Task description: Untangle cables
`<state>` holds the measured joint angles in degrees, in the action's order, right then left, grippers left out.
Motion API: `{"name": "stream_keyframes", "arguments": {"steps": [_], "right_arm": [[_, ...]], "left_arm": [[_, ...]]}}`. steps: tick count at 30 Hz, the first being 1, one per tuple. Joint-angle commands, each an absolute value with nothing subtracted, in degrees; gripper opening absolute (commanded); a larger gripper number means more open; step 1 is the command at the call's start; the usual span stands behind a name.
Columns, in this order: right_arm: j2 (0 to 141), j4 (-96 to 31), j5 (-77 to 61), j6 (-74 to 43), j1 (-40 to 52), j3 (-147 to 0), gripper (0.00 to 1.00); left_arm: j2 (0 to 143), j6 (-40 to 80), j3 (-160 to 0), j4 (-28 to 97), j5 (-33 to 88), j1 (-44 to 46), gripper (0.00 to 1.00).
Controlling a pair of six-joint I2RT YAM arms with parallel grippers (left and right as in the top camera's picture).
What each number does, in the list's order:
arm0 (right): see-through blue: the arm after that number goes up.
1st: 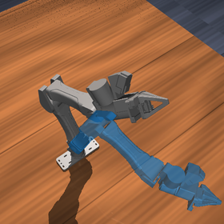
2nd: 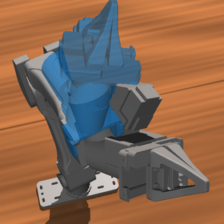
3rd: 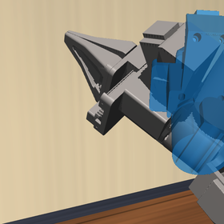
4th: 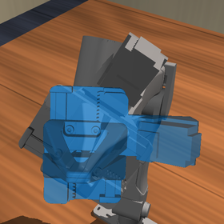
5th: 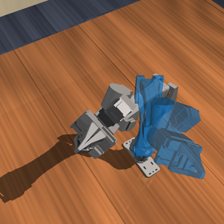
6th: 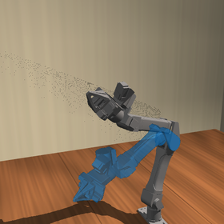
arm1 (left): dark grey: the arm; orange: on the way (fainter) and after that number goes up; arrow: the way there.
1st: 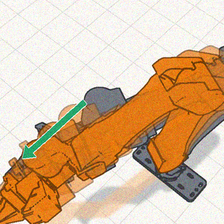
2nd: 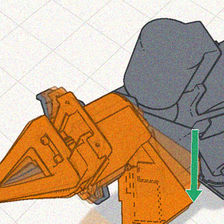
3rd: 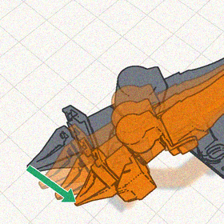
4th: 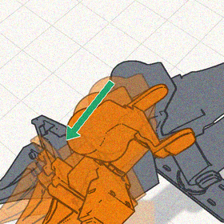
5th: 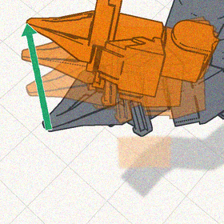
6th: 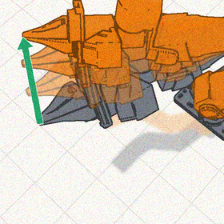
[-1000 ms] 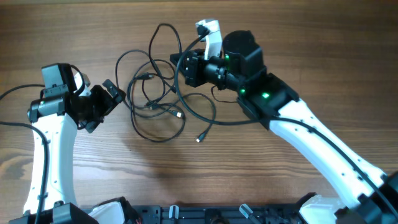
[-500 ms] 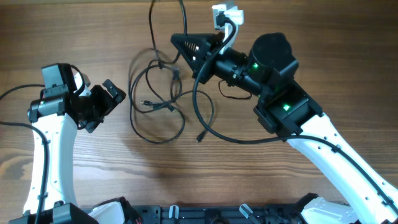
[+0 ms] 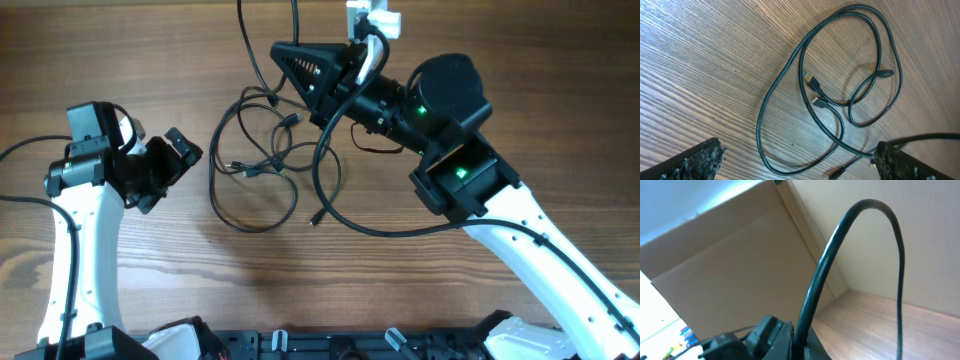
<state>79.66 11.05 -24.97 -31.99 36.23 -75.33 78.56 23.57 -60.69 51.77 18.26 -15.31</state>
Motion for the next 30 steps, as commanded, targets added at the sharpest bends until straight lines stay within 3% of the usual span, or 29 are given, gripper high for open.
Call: {"name": "stream_keyframes", "arguments": {"steps": [1, 6, 22, 30], "right_arm": [[78.59, 10.68, -23.79, -30.0, 36.1, -75.42, 0.04], [78.59, 11.88, -23.77, -30.2, 36.1, -75.42, 0.04], [78.56, 12.64, -23.16, -37.95, 36.07, -75.42, 0.04], [78.54, 12.91, -23.16, -40.8, 36.07, -75.42, 0.04]], "left_arm": [[79.0, 22.7, -60.2, 51.96, 18.59, -14.96, 1.0], [78.98, 22.37, -60.2, 51.77, 19.0, -11.86, 1.0], [79.0, 3.29, -60.2, 42.24, 18.96, 4.4, 1.0], [80.14, 0.16, -60.2, 37.67, 17.87, 6.37, 1.0]]}}
